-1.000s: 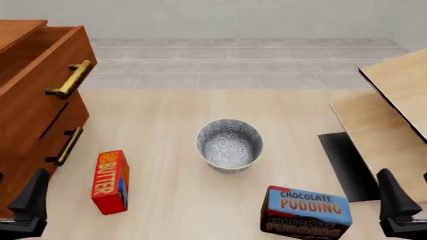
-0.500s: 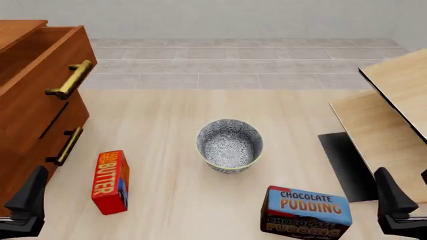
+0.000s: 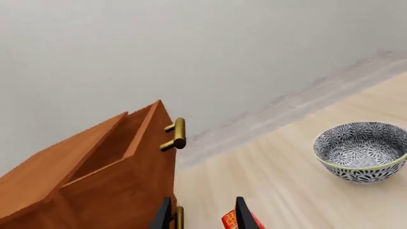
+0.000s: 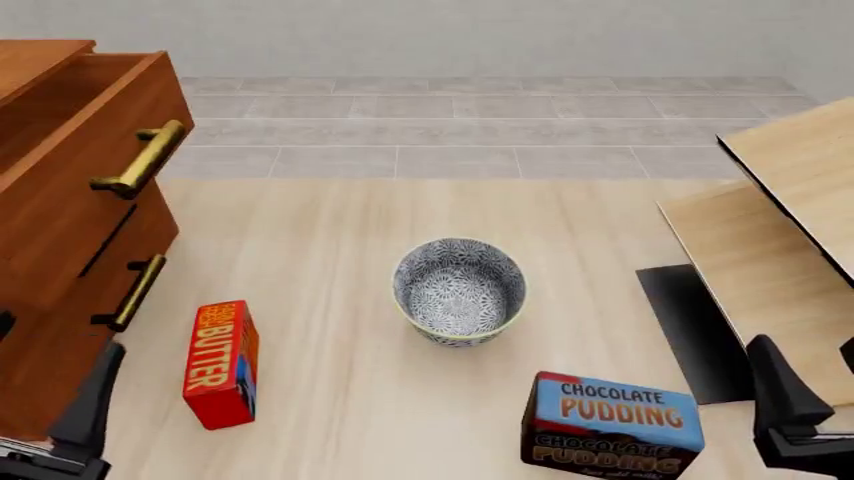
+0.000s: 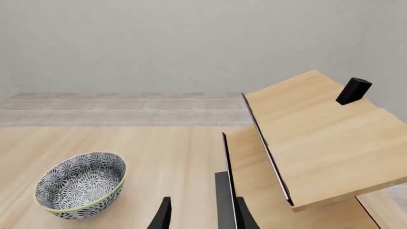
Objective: Close the top drawer of the cabinet.
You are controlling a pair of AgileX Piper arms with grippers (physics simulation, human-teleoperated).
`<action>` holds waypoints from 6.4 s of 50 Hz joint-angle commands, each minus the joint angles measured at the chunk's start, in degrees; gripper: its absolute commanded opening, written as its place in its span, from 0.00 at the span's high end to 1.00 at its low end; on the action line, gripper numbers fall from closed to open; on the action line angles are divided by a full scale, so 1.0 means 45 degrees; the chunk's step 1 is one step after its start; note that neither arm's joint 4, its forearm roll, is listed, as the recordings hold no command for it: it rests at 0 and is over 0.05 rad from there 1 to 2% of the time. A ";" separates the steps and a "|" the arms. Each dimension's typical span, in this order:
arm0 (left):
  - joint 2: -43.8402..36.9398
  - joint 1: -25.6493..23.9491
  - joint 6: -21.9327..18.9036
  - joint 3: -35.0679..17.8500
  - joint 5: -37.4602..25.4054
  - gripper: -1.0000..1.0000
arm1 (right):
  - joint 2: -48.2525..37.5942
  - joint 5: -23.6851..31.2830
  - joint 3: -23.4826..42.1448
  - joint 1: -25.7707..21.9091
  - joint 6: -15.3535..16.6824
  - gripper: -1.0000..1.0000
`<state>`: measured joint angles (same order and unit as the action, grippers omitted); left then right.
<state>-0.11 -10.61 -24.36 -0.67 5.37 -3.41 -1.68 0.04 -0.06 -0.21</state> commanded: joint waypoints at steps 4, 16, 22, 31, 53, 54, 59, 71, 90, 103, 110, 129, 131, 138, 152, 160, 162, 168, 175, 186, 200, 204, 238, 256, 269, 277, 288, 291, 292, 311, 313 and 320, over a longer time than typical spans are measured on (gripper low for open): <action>-0.0813 -0.1046 -0.3237 0.0146 0.1683 0.00 | 0.0377 0.0370 -0.0002 -0.0059 0.0061 0.00; -0.3992 -0.1351 -0.5933 0.0149 0.5303 0.00 | 0.0697 0.0603 -0.0004 -0.0164 0.0243 0.00; -0.5675 -0.1042 -0.6149 0.0146 0.7084 0.00 | 0.0719 0.0598 -0.0005 -0.0187 0.0291 0.00; -0.7470 -0.1000 -0.6897 0.0148 0.9183 0.00 | 0.0742 0.0576 -0.0006 -0.0249 0.0423 0.00; -1.0806 -0.0536 -0.8534 -0.0063 1.2983 0.00 | 0.0750 0.0532 -0.0007 -0.0323 0.0595 0.00; -1.0962 -0.0404 -0.8563 -0.0109 1.3129 0.00 | 0.0750 0.0536 -0.0007 -0.0324 0.0607 0.00; -1.1456 -0.0245 -0.8596 -0.0352 1.3360 0.00 | 0.0750 0.0535 -0.0007 -0.0323 0.0614 0.00; -1.2162 0.0442 -0.8547 -0.0884 1.3479 0.00 | 0.0752 0.0525 -0.0006 -0.0344 0.0648 0.00; -1.3838 0.0959 -0.8746 -0.1261 1.4325 0.00 | 0.0753 0.0482 -0.0007 -0.0424 0.0816 0.00; -1.4436 0.0943 -0.9271 -0.1650 1.4337 0.00 | 0.0753 0.0492 -0.0007 -0.0463 0.0837 0.00; -1.4553 0.1130 -0.9395 -0.1765 1.4338 0.00 | 0.0753 0.0486 -0.0007 -0.0478 0.0850 0.00; -1.4827 0.1563 -0.9518 -0.1955 1.4338 0.00 | 0.0755 0.0430 -0.0007 -0.0515 0.0921 0.00; -1.4922 0.1583 -0.9505 -0.1968 1.4338 0.00 | 0.0755 0.0429 -0.0007 -0.0515 0.0943 0.00; -1.5130 0.1668 -0.9559 -0.2028 1.4339 0.00 | 0.0755 0.0391 -0.0007 -0.0542 0.0974 0.00; -1.5331 0.2134 -0.9567 -0.2185 1.4339 0.00 | 0.0755 0.0348 -0.0008 -0.0581 0.1064 0.00; -1.5325 0.2286 -0.9596 -0.2158 1.4339 0.00 | 0.0755 0.0350 -0.0008 -0.0588 0.1091 0.00; -1.5336 0.2318 -0.9596 -0.2158 1.4339 0.00 | 0.0755 0.0351 -0.0008 -0.0597 0.1093 0.00; -1.5340 0.2431 -0.9558 -0.2169 1.4339 0.00 | 0.0755 0.0354 -0.0008 -0.0594 0.1120 0.00; -1.5406 0.2448 -0.9563 -0.2235 1.4339 0.00 | 0.0755 0.0367 -0.0008 -0.0576 0.1141 0.00; -1.5335 0.2537 -0.9496 -0.2223 1.4339 0.00 | 0.0755 0.0364 -0.0008 -0.0579 0.1203 0.00; -1.5314 0.2647 -0.9449 -0.2194 1.4339 0.00 | 0.0749 0.0389 0.0004 -0.0588 0.1274 0.00; -1.5237 0.2668 -0.9442 -0.2136 1.4339 0.00 | 0.0749 0.0395 0.0004 -0.0590 0.1289 0.00; -1.5074 0.2911 -0.9435 -0.1980 1.4339 0.00 | 0.0756 0.0365 -0.0008 -0.0595 0.1377 0.00; -1.5150 0.3086 -0.9467 -0.2057 1.4339 0.00 | 0.0756 0.0350 -0.0008 -0.0616 0.1421 0.00; -1.5124 0.3229 -0.9399 -0.2044 1.4339 0.00 | 0.0756 0.0333 -0.0008 -0.0613 0.1467 0.00; -1.5053 0.3335 -0.9363 -0.2007 1.4339 0.00 | 0.0756 0.0340 -0.0008 -0.0619 0.1491 0.00; -1.5041 0.3494 -0.9302 -0.1919 1.4339 0.00 | 0.0751 0.0345 0.0004 -0.0583 0.1523 0.00; -1.5044 0.3532 -0.9273 -0.1927 1.4339 0.00 | 0.0751 0.0344 0.0004 -0.0590 0.1525 0.00; -1.5032 0.3545 -0.9269 -0.1920 1.4339 0.00 | 0.0751 0.0344 0.0004 -0.0591 0.1531 0.00; -1.5080 0.3647 -0.9329 -0.1960 1.4339 0.00 | 0.0752 0.0356 0.0003 -0.0589 0.1567 0.00; -1.5066 0.3652 -0.9330 -0.1947 1.4339 0.00 | 0.0752 0.0354 0.0003 -0.0581 0.1569 0.00; -1.5029 0.3777 -0.9287 -0.1912 1.4339 0.00 | 0.0752 0.0342 0.0003 -0.0626 0.1598 0.00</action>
<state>-68.09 4.33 -66.25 -9.69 69.39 -0.03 -0.12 0.05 -2.76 6.84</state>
